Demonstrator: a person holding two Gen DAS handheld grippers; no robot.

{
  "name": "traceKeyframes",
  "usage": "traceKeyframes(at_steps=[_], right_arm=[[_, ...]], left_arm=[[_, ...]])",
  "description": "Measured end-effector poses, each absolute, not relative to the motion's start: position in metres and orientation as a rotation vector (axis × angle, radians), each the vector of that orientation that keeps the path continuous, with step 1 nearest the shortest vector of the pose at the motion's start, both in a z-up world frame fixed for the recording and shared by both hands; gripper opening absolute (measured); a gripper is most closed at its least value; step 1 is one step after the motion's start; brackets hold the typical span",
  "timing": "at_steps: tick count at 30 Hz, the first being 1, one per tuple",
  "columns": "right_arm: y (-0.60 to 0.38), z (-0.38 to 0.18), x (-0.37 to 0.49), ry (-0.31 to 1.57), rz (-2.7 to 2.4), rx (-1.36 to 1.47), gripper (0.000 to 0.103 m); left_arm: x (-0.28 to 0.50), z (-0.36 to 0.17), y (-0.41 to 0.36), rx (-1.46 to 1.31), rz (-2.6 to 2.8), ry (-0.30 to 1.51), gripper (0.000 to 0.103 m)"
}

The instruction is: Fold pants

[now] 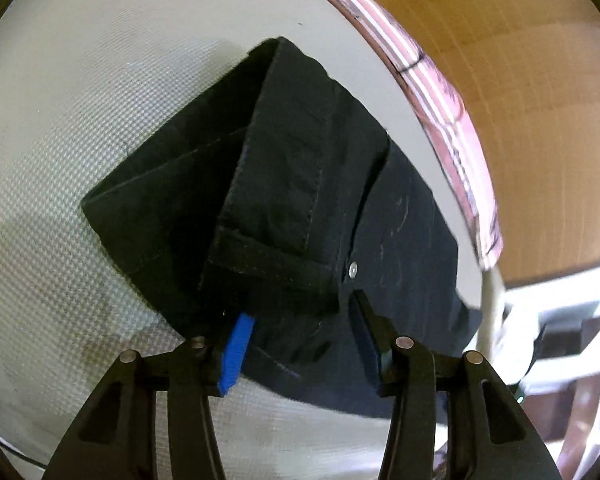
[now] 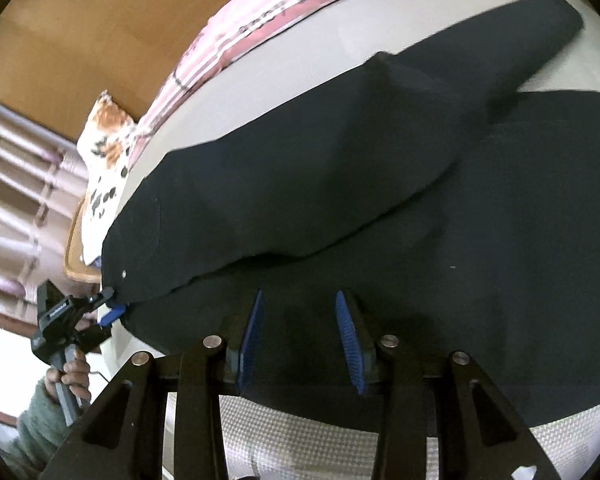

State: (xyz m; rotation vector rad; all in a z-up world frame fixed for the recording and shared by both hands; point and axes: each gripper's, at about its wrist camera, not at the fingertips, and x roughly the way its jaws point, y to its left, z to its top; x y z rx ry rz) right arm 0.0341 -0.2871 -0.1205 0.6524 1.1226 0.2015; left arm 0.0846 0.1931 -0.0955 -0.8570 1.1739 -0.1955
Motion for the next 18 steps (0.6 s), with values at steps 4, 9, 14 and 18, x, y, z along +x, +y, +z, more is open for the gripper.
traceKeyframes(at_steps=[4,9,14,18], right_arm=[[-0.305,-0.129,0.034,1.087,0.172,0.754,0.036],[-0.315,-0.134,0.046,1.044,0.135,0.813,0.036],[-0.326,-0.142,0.057,0.997,0.107,0.908,0.035],[-0.338,-0.141,0.06,0.952,0.091,0.958,0.036]], left_arm=[[0.088,-0.093,0.195,-0.81,-0.161,1.137,0.028],[0.094,-0.079,0.203,-0.806,-0.139,1.072,0.021],[0.1,-0.056,0.211,-0.773,-0.173,1.026,0.02],[0.108,-0.055,0.21,-0.73,-0.166,1.044,0.02]])
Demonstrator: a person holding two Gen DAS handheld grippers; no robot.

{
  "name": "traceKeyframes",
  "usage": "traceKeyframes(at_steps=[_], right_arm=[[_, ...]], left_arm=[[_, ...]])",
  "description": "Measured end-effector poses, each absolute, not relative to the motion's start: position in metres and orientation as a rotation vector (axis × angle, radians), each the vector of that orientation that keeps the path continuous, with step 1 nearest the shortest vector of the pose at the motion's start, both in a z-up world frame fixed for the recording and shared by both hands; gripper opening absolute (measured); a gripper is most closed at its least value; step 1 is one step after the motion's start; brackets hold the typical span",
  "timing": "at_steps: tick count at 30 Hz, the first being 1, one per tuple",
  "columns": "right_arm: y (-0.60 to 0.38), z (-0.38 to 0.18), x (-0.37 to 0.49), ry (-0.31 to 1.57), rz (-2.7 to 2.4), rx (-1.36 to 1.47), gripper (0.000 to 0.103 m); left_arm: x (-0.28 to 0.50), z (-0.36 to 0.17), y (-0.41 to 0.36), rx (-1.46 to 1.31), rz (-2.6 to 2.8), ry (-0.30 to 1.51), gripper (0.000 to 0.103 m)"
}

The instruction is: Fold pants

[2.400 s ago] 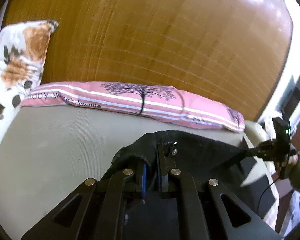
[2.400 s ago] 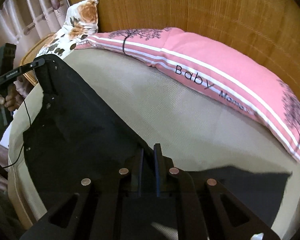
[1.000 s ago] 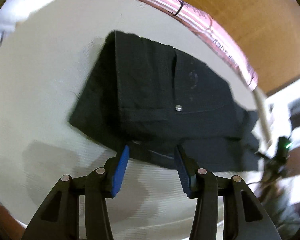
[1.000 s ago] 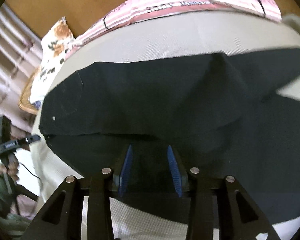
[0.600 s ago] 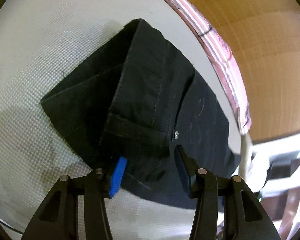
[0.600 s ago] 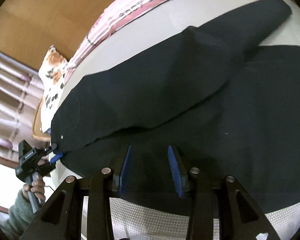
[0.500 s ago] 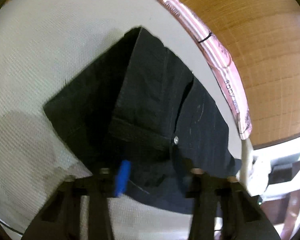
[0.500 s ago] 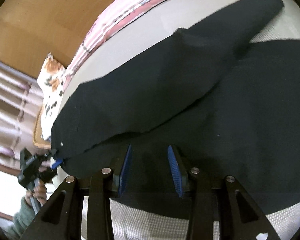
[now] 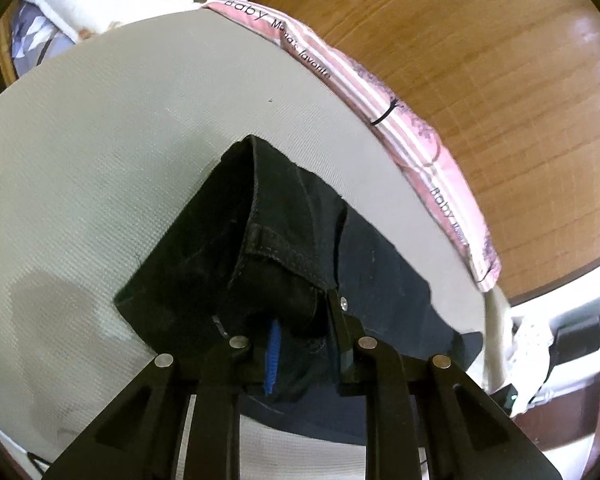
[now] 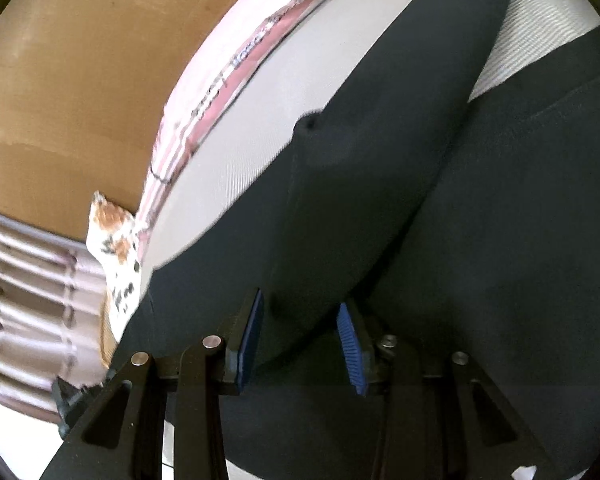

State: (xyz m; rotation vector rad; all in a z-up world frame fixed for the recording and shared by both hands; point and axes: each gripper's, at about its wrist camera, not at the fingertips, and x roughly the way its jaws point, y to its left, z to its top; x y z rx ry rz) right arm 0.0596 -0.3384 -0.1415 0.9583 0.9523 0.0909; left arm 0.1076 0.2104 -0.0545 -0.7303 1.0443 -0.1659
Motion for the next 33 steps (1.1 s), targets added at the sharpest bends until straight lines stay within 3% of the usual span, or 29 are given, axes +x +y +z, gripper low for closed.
traceKeyframes(at_steps=[2,11,14,20,33], right_arm=[[-0.346,-0.141,0.06,0.933,0.091,0.981,0.031],[-0.359,-0.128,0.055,0.875,0.07,0.979,0.028],[-0.36,-0.124,0.058,0.895,0.048,0.941,0.014],[-0.346,-0.092,0.044,0.918,-0.014,0.754,0.008],[-0.318,-0.09,-0.014,1.042,-0.054,0.667,0.006]], left_arm=[[0.109,-0.057,0.209,-0.706,-0.157,1.063,0.02],[0.114,-0.067,0.204,-0.607,-0.131,1.109,0.02],[0.113,-0.066,0.201,-0.563,-0.136,1.11,0.02],[0.117,-0.057,0.198,-0.447,-0.17,1.101,0.02],[0.115,-0.064,0.186,-0.091,-0.231,1.139,0.02]])
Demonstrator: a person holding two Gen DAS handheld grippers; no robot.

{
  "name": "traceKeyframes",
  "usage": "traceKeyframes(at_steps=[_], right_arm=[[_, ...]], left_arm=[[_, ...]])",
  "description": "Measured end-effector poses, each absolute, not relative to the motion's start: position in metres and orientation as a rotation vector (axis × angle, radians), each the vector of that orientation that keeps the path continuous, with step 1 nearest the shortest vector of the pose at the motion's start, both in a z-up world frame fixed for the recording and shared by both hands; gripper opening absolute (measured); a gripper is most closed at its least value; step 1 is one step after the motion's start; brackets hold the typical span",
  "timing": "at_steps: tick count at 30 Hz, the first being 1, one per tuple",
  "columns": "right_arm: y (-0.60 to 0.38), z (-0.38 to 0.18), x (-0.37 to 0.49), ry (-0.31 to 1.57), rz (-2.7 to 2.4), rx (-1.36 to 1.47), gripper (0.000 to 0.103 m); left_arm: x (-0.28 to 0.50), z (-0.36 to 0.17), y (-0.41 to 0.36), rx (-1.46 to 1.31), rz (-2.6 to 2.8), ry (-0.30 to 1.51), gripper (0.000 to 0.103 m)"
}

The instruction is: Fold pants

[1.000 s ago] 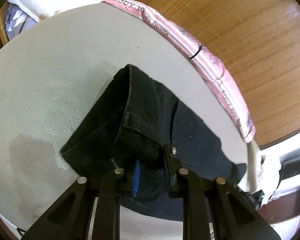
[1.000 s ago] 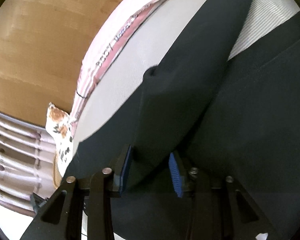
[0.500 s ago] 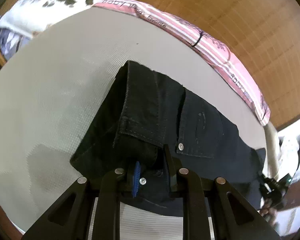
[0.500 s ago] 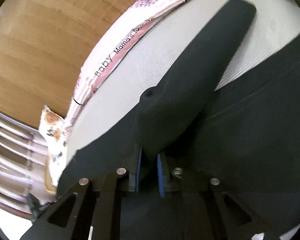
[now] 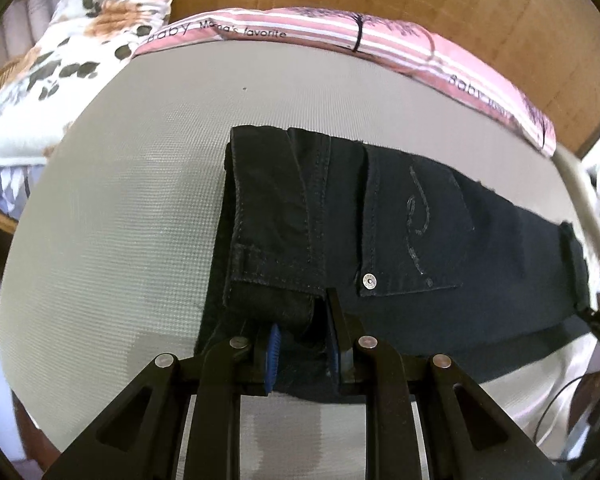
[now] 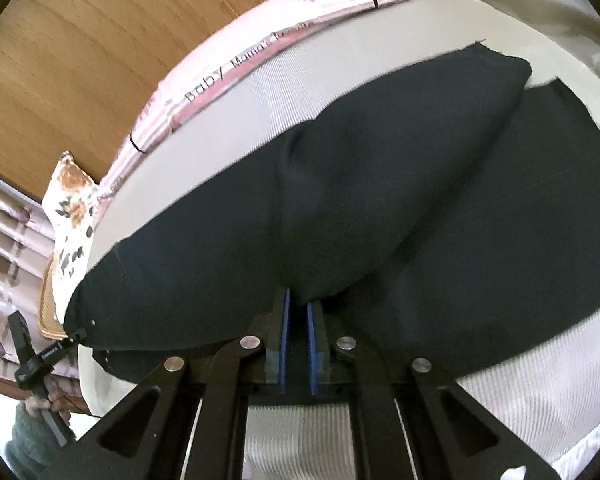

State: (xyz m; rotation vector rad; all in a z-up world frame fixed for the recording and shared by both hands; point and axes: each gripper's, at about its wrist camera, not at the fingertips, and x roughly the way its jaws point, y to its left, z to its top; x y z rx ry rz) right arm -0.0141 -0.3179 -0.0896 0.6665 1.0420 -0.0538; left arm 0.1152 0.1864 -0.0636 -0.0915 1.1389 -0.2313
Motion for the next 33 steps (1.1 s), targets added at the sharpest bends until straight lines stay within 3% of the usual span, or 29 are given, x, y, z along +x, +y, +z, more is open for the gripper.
traceKeyframes(at_steps=[24,27,32,33], right_arm=[[-0.307,-0.119,-0.023,1.216,-0.079,0.645,0.006],[-0.315,-0.122,-0.024,1.212,-0.069,0.737,0.011],[-0.329,-0.115,-0.028,1.177,-0.098,0.775,0.032],[-0.333,-0.115,-0.029,1.171,-0.105,0.786,0.032]], left_arm=[[0.103,-0.088,0.175,0.038,-0.211,1.161,0.024],[0.099,-0.083,0.174,0.028,-0.209,1.16,0.028],[0.086,-0.065,0.175,0.014,-0.232,1.166,0.034],[0.081,-0.061,0.176,0.017,-0.237,1.175,0.034]])
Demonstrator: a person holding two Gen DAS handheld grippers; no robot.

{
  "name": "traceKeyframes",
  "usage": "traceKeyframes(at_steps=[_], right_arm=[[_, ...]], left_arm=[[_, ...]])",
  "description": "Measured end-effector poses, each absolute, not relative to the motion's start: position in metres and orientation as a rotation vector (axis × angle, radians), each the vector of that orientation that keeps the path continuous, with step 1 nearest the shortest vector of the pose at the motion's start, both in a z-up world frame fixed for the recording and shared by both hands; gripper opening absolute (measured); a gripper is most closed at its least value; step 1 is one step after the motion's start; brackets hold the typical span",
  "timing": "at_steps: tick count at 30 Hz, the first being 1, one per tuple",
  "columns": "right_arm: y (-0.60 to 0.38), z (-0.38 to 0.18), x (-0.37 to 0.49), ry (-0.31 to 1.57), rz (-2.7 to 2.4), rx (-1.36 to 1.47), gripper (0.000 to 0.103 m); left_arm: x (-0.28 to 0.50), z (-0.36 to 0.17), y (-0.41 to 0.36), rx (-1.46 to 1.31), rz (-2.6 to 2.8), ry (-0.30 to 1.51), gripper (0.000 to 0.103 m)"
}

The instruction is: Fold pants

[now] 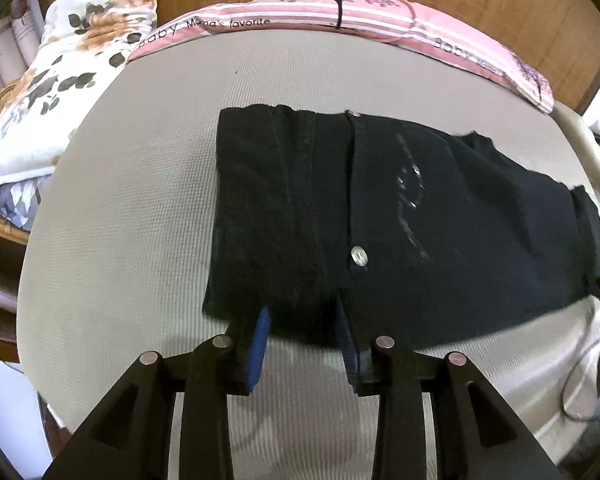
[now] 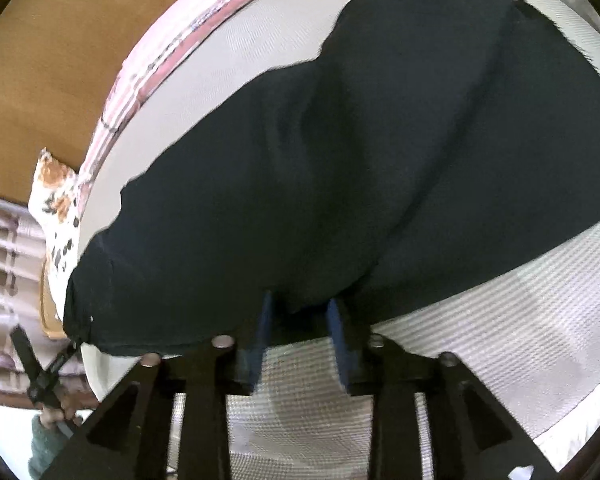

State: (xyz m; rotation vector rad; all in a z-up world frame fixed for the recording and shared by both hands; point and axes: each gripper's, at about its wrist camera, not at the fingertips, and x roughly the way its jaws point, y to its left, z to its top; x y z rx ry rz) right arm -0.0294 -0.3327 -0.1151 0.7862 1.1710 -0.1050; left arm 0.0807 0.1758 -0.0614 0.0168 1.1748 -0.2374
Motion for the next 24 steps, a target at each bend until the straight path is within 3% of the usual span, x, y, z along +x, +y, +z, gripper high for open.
traceKeyframes(at_steps=[7,14,21,23,24], right_arm=[[-0.397,-0.106,-0.035,1.083,-0.215,0.842,0.034],[-0.455,-0.113,-0.015,1.037,-0.266,0.931,0.035],[-0.475,-0.126,-0.001,1.017,-0.248,1.001,0.034],[-0.474,-0.128,0.005,1.03,-0.237,0.999,0.018],[-0.475,-0.126,0.007,1.035,-0.232,0.989,0.015]], left_arm=[[0.046,-0.028,0.15,0.148,-0.323,1.116,0.034],[0.044,0.001,0.045,0.237,-0.628,0.951,0.034],[0.039,-0.017,-0.068,0.326,-0.883,0.921,0.034],[0.032,-0.028,-0.096,0.371,-0.943,0.925,0.034],[0.028,-0.034,-0.109,0.395,-0.971,0.927,0.034]])
